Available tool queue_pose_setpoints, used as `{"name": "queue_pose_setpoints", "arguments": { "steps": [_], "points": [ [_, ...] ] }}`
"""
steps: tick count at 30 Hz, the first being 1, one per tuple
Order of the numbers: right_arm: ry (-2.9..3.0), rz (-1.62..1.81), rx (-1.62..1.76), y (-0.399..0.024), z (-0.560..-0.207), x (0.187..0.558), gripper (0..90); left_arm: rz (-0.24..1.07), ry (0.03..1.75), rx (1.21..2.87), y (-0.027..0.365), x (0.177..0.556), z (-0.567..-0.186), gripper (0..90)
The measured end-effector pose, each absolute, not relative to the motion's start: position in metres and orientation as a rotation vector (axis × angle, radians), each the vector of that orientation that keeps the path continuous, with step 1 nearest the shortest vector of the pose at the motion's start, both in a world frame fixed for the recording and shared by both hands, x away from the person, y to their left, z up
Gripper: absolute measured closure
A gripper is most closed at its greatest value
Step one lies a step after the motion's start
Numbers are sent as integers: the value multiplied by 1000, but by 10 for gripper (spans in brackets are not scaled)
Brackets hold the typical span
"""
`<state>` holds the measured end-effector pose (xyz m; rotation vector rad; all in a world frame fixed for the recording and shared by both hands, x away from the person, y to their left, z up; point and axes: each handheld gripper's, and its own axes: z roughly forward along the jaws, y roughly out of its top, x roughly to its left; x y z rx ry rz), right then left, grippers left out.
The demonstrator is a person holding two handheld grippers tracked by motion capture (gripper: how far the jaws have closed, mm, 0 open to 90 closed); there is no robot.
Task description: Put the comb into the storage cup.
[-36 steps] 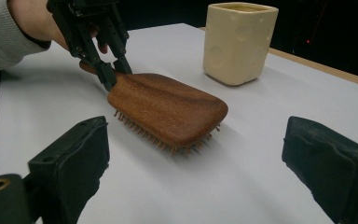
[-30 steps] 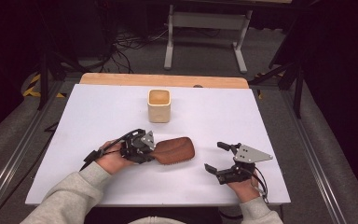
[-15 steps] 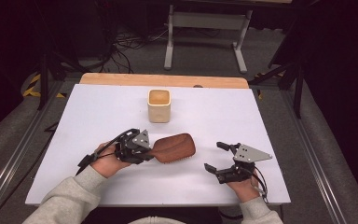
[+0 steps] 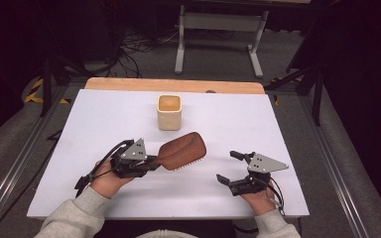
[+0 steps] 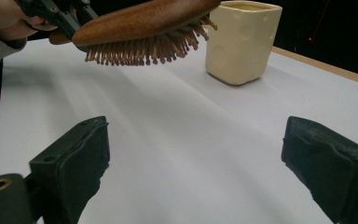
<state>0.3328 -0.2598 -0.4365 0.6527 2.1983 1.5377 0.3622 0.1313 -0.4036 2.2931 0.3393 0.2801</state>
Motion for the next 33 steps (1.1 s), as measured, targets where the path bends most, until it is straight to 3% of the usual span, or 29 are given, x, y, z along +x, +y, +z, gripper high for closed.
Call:
{"name": "queue_pose_setpoints", "arguments": {
  "steps": [12, 33],
  "points": [
    [2219, 1520, 630, -252, -434, 330, 80, 284, 406, 2101, 151, 351, -416, 724],
    [2352, 1460, 609, -221, -410, 343, 47, 327, 422, 2103, 156, 350, -422, 722]
  ]
}}
